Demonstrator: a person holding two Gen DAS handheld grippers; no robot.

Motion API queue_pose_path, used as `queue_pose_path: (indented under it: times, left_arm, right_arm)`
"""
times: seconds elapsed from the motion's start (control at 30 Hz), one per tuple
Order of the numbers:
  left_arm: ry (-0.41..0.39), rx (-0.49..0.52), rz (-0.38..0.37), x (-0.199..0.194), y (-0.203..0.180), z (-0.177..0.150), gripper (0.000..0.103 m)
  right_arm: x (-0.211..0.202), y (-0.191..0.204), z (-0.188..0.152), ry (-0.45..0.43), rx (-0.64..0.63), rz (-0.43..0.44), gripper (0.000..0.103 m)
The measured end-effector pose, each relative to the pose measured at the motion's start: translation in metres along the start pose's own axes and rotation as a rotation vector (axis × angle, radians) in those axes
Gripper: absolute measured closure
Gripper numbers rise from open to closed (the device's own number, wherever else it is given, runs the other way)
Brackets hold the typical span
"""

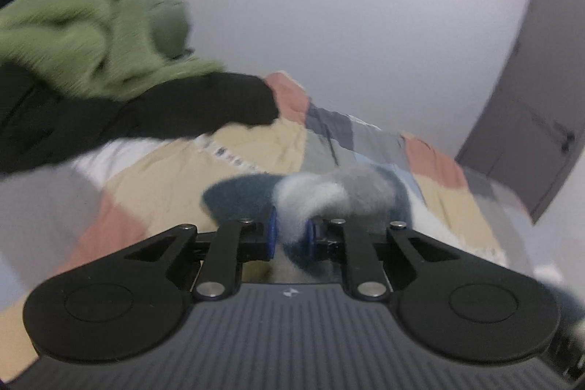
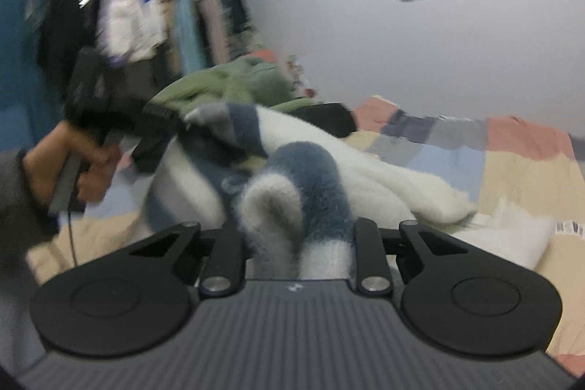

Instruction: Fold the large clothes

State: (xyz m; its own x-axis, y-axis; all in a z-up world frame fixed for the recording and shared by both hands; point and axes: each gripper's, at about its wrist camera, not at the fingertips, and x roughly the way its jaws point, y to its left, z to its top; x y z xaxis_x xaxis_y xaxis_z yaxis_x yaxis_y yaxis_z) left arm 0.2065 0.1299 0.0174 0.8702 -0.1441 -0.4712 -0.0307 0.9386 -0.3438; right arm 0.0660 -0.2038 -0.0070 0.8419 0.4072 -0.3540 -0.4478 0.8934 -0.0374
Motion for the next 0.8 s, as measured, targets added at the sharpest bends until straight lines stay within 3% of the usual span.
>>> queue_pose_path:
  times: [0.13,0.3,0.53,0.6,0.67,0.73,0.8]
  left_arm:
    - [0.026,-0.115,0.039,-0.020,0.032,-0.001,0.085]
    - [0.089,-0.159,0.127,-0.016,0.054,-0.012,0.085]
    - [0.144,-0.172,0.169,0.000,0.059,-0.023,0.078]
    - [0.146,-0.171,0.172,-0.005,0.058,-0.019,0.056]
    - [0.133,-0.177,0.166,-0.011,0.058,-0.015,0.046]
    - [0.108,-0.193,0.137,-0.020,0.058,-0.011,0.045]
    - [0.090,-0.184,0.121,-0.026,0.055,-0.004,0.045]
  right_arm:
    - [-0.012,0.037,-0.004,0.069,-0.115,0.056,0.078]
    - [-0.002,0.070,-0.021,0.238,-0.195,0.063,0.078]
    - [0.019,0.068,-0.031,0.332,-0.120,0.050,0.074]
    - [0.014,0.061,-0.026,0.309,-0.058,0.053,0.071]
    - [0.009,0.055,-0.020,0.295,0.017,0.043,0.058]
    - [0.005,0.047,-0.013,0.287,0.080,0.005,0.043]
    - [-0.002,0.038,-0.005,0.264,0.144,-0.014,0.039]
